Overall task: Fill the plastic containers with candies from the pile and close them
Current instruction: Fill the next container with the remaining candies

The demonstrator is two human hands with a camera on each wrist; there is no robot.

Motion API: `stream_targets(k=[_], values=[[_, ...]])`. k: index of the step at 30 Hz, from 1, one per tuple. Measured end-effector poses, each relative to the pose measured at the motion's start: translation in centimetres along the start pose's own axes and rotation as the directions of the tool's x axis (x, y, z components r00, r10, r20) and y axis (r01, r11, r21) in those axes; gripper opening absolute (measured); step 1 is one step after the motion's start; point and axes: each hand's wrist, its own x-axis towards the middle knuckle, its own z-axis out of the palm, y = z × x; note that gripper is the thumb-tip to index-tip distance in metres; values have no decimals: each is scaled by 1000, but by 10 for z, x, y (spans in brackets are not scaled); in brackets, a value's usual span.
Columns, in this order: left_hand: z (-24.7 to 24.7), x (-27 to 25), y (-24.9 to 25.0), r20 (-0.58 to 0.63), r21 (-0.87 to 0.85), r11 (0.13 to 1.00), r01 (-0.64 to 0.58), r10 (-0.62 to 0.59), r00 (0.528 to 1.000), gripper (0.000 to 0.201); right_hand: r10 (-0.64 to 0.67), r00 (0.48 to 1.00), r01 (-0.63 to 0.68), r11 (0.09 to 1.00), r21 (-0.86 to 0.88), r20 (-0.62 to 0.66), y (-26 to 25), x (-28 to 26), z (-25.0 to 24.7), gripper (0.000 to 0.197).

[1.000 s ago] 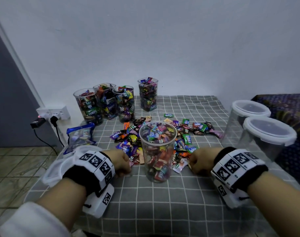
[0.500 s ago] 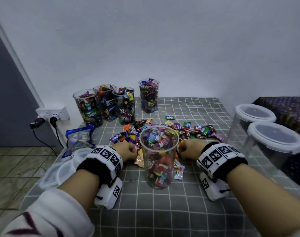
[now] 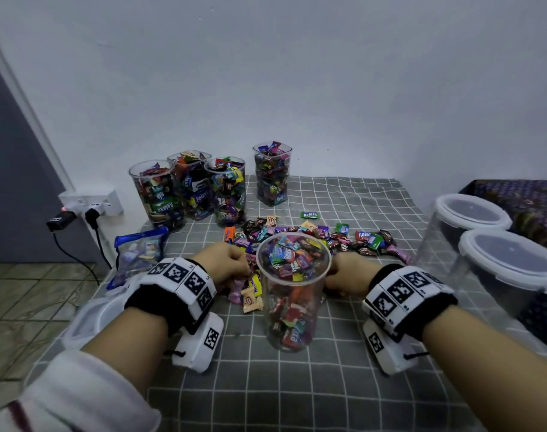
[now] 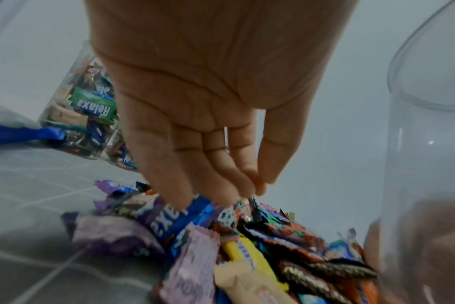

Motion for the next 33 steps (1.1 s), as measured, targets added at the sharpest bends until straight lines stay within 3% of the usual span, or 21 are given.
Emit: stream_targets(k=[2,4,5,8,9,12,16,20,23,28,33], values=[[-4,5,0,-125,35,999,-26,30,992,14,22,986,-17,999,33,-164,6,8,-4,21],[-8,5,4,-230,181,983,-19,61,971,11,29,969,-24,999,21,-246,14,20,-6,30],[-7,8,4,-231,267,964,8,56,971,30,30,974,-33,999,-8,-224,15,25,-6,45],[4,22,1,-68,451,890,61,-33,997,87,6,999,-9,998,-63,-42,15,37,3,106],[9,27,0,-25,484,872,67,-62,998,93,7,1000,-7,998,-66,2,13,40,7,118],[22,41,-8,37,588,809,28,-61,997,85,8,998,4,985,-175,65,9,44,16,140],[28,38,-6,20,610,791,-38,33,999,79,0,998,16,967,-255,64,3,39,16,88],[33,42,1,-70,629,777,36,11,997,41,-42,999,34,958,-286,-24,-9,28,12,52],[32,41,5,-103,603,795,65,-4,995,36,-45,995,20,963,-267,-88,-13,24,10,41],[31,38,5,-152,589,808,19,88,984,24,-44,990,14,977,-215,-136,-13,28,13,29],[30,31,11,-191,549,835,29,92,977,18,-57,985,21,975,-220,-161,-16,25,11,29]])
